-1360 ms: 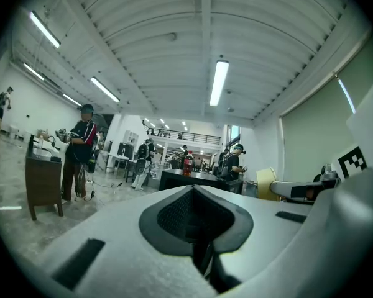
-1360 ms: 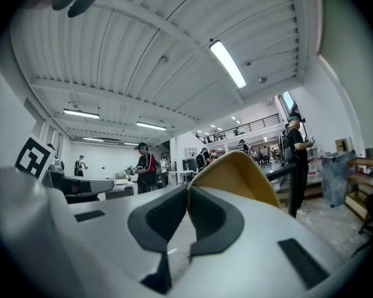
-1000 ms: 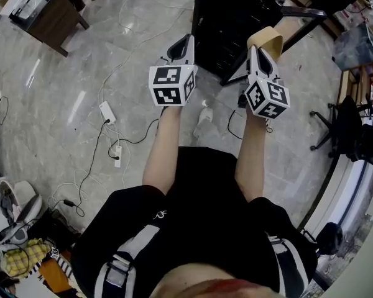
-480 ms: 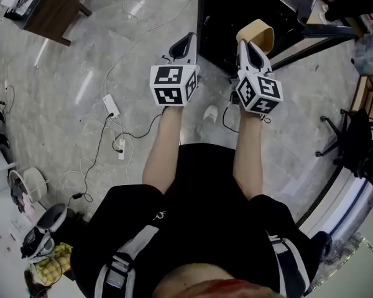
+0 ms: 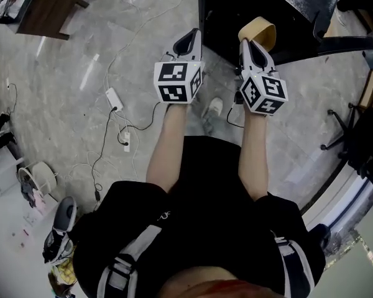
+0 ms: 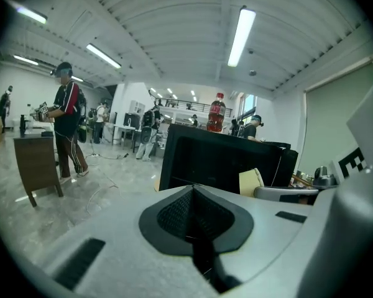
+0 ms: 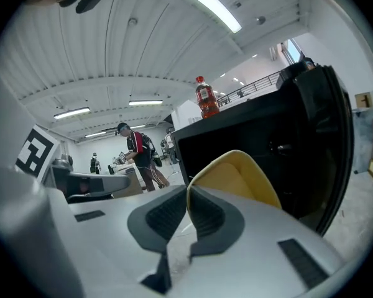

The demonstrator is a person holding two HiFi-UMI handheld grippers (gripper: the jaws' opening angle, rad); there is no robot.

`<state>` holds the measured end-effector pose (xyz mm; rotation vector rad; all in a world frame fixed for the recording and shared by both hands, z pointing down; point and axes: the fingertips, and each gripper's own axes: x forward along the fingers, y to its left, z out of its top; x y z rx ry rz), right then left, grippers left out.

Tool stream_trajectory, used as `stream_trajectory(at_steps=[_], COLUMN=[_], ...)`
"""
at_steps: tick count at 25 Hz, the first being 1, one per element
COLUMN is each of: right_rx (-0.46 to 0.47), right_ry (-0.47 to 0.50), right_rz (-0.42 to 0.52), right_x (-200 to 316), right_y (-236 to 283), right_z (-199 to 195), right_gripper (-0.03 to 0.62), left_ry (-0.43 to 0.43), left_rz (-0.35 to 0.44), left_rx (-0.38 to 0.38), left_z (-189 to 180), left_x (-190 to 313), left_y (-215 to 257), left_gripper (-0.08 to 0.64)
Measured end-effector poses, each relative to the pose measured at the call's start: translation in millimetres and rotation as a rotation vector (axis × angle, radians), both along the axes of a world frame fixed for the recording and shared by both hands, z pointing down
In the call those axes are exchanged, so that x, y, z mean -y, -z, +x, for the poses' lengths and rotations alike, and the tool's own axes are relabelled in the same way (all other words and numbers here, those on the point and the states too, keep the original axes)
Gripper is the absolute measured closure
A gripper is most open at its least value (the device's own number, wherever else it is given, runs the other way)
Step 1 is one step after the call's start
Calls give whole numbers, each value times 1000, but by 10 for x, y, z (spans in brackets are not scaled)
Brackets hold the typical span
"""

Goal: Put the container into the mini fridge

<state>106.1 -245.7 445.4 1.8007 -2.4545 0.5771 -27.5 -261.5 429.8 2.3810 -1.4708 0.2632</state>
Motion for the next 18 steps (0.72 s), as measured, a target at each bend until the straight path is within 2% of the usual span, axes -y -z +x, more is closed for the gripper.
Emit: stream_trajectory(at_steps=[6,10,18], right_rx=[-8,-61,-141], right_ry=[-27,8,72], right_rz=[-65,-97,-230], right_x=[112,209,352], right_y=[-293,-511,-1097], right_z=[48,-45,-203], right_gripper=[572,572,572], left_ry=[-60,-71,-69], left_rz=[-71,-118,-209], left_rx=[3,3,14], left_z=[130,109,-52], left_x=[213,324,486], left_y=[-303,-542,-949], left_gripper=[554,554,554])
